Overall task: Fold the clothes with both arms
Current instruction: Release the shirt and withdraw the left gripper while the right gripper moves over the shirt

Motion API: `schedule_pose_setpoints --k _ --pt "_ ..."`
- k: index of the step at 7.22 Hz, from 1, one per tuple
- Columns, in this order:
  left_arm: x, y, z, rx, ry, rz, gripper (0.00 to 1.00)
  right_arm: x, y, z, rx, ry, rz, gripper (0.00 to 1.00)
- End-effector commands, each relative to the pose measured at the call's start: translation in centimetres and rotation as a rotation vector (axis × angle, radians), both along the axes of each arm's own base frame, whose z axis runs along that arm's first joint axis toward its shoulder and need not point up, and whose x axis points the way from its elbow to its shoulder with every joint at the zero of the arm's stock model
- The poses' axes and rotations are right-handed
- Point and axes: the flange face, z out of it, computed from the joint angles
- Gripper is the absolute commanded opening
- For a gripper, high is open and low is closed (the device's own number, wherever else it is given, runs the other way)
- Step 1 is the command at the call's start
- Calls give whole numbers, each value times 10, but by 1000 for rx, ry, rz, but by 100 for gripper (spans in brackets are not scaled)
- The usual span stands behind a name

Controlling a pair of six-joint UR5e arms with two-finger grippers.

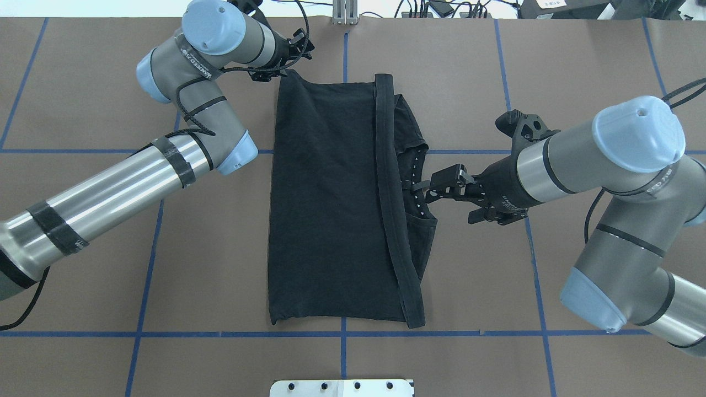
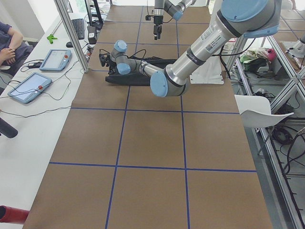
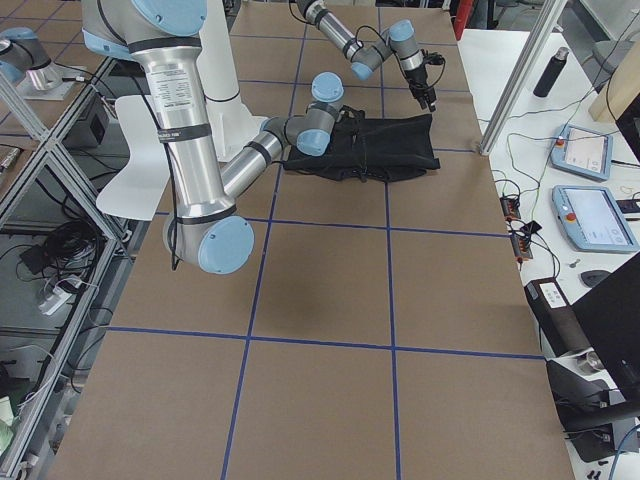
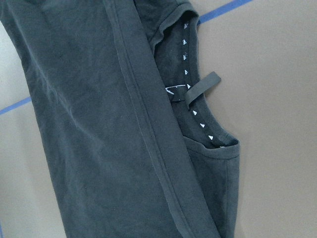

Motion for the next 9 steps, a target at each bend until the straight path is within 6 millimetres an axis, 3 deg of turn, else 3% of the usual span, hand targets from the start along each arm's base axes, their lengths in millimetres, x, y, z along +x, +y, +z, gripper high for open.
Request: schedule_pose_setpoints --k 1,3,5,6,9 --pt "-43 41 34 45 -27 54 100 -35 13 4 168 154 -2 100" --pt "-91 93 75 102 -112 105 100 -78 37 3 295 327 -86 100" --pt "-141 151 89 137 -140 162 100 -113 52 -24 392 449 -186 100" --pt "-148 160 93 136 -141 175 100 -133 50 -31 417 486 -225 100" --pt "-148 160 96 131 -146 177 100 -193 36 -22 398 556 -262 100"
